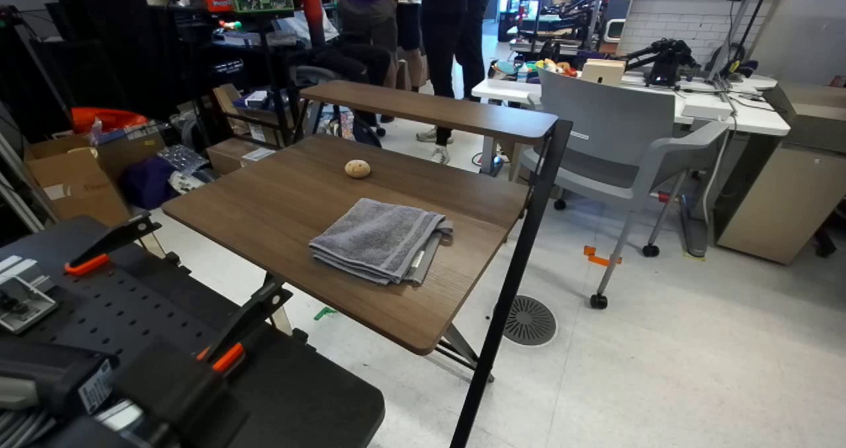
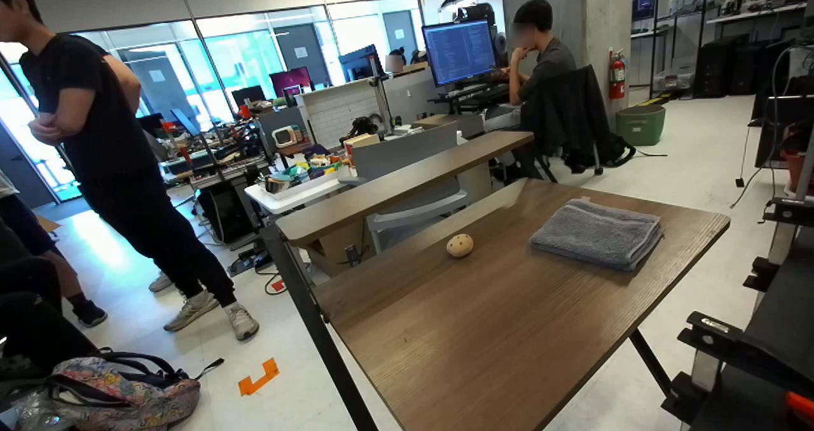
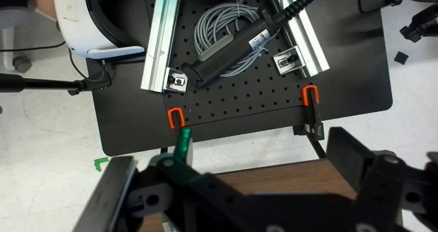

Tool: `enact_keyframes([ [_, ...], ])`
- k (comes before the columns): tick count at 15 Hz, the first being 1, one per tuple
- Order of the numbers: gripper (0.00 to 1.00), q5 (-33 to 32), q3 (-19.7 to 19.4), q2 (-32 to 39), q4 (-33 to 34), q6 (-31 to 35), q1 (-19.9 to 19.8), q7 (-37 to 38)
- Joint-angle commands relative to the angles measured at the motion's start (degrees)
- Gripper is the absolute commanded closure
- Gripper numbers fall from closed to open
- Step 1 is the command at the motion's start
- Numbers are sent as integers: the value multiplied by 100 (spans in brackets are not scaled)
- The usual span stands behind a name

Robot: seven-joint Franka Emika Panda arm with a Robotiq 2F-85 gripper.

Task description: Slide the towel across the table and move the toy to the right.

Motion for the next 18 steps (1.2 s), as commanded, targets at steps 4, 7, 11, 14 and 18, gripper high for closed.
enact_keyframes([
  [4,0,-4,-8,2,7,-7,8,2],
  [7,0,165,-54,64,14,224,33,15],
  [11,0,984,-180,700,169,1308,45,256],
  [14,0,1564,-163,1550,283,2658,27,455],
  [18,0,1833,-166,2829,558,4504,30,520],
])
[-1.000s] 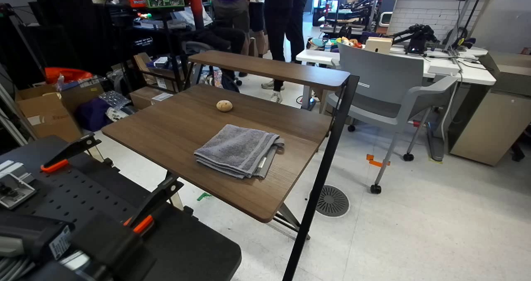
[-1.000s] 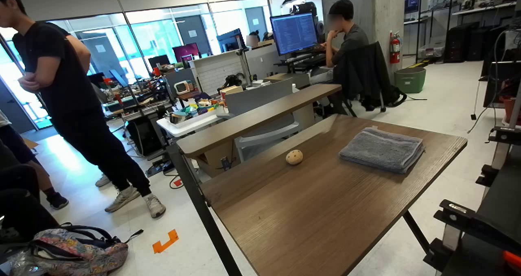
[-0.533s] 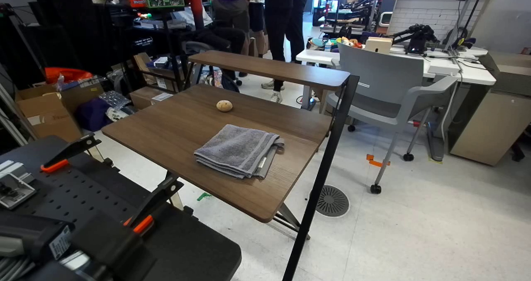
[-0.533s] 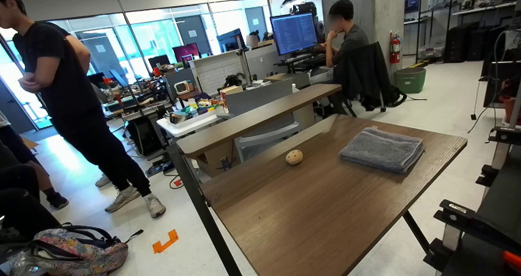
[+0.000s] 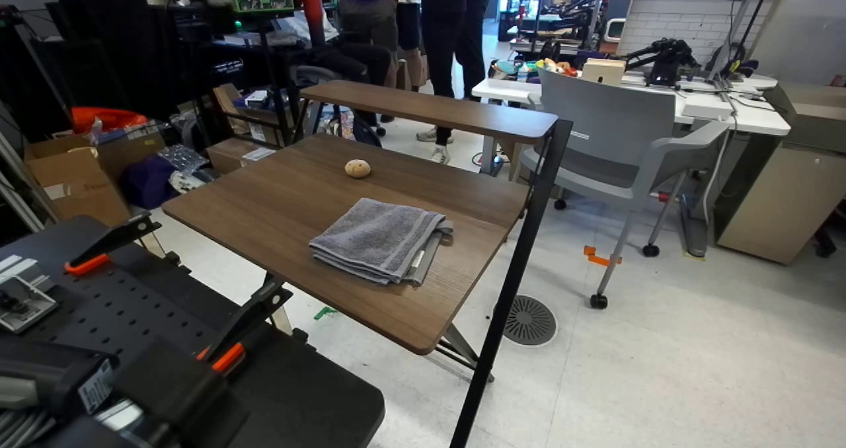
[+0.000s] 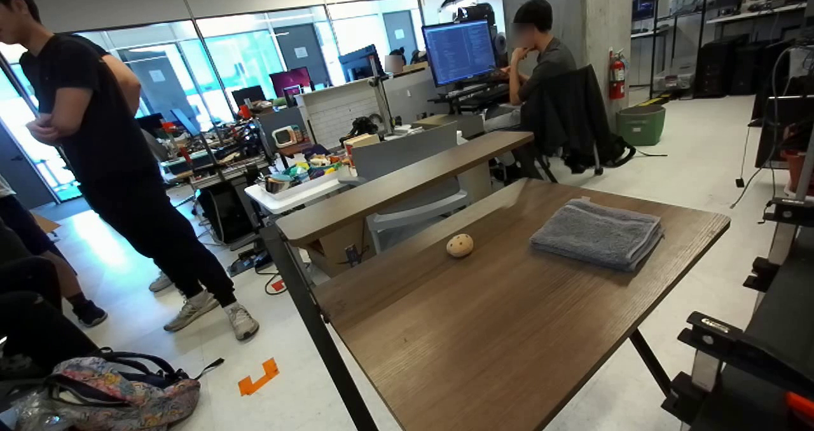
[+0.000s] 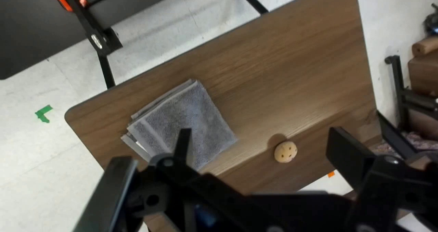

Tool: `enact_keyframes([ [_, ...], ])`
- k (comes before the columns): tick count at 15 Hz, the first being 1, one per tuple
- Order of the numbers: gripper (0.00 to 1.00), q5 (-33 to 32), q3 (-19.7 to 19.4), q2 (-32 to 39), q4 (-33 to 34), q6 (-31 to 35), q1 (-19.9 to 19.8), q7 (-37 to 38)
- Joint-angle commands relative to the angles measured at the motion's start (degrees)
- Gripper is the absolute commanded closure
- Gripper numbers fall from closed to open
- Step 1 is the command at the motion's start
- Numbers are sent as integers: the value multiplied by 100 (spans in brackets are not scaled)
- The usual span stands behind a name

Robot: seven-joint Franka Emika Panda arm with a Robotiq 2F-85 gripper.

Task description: Slide the towel across the table and move the toy to the right.

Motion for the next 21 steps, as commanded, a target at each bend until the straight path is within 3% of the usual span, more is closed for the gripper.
enact_keyframes([
  [1,0,190,-36,1254,526,1204,15,109],
  [2,0,113,-17,1482,632,1338,-8,265],
  [3,0,-118,-9,1418,645,961,-46,459],
  [4,0,19,-18,1237,397,1135,-1,194],
  [8,0,-7,-13,1502,585,1116,-10,321],
  [11,0,-186,43,1787,630,1600,22,712],
  [15,0,-873,51,2935,1149,2757,161,2197],
  [18,0,-1666,-466,4012,1844,3131,632,3514],
  [21,0,-1552,-899,5157,2797,3174,1093,4237],
])
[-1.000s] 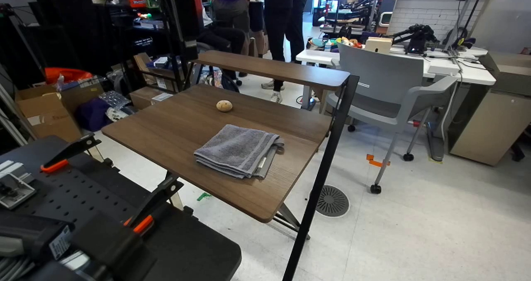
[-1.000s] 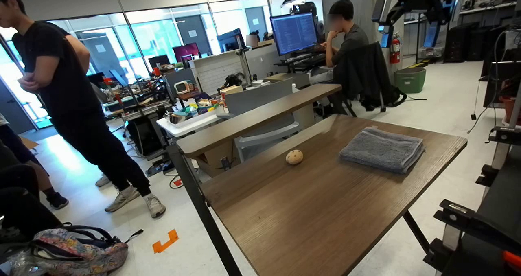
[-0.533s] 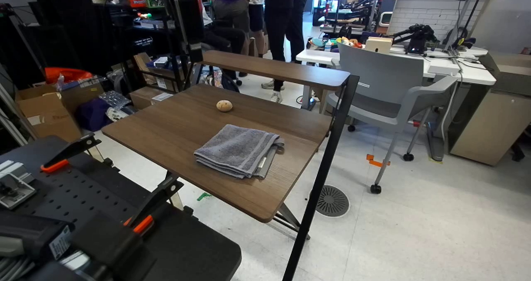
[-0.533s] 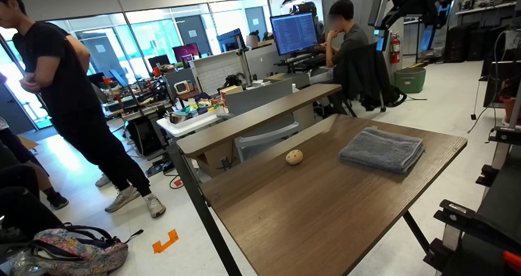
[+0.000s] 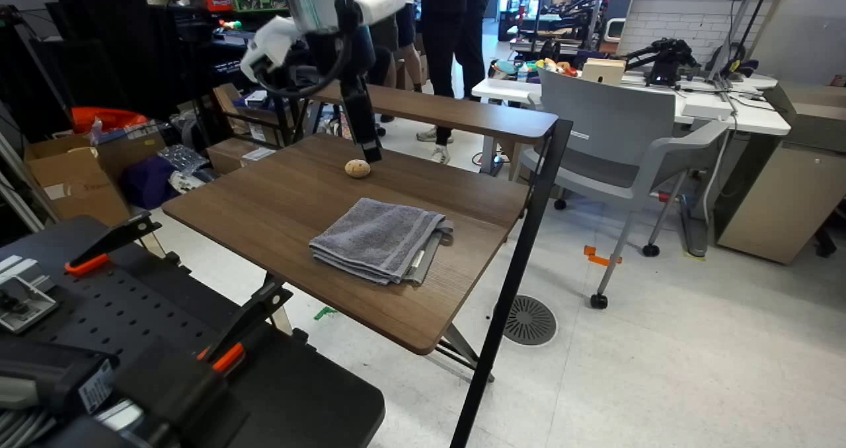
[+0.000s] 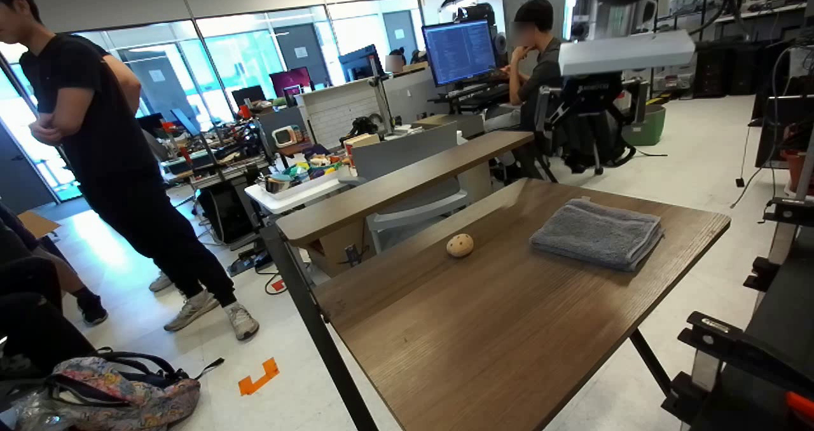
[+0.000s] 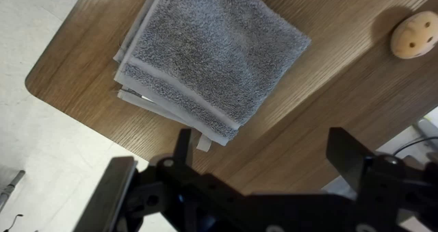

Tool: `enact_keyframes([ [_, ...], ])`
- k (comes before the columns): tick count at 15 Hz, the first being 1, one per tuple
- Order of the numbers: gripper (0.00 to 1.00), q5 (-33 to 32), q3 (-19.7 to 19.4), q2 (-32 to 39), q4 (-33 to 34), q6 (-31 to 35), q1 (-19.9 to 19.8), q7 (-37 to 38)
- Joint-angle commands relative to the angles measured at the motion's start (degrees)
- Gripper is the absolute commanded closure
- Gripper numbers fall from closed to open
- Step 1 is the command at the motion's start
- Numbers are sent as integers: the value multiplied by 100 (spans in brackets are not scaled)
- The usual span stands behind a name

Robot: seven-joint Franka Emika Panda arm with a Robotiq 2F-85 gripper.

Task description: Slide the towel across the table and move the toy to the right.

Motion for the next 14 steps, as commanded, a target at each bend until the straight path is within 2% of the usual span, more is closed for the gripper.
enact_keyframes([
  [1,0,82,-515,1485,1389,-44,537,825],
  [3,0,255,-527,2018,1886,-132,544,986],
  [5,0,420,-380,2296,2176,-315,438,964],
  [6,0,364,-444,2012,1727,-54,495,814],
  [10,0,447,-436,2355,2082,-105,488,837],
  [11,0,454,-400,2289,1995,-39,439,768],
  [14,0,273,-677,2124,1634,62,617,721],
])
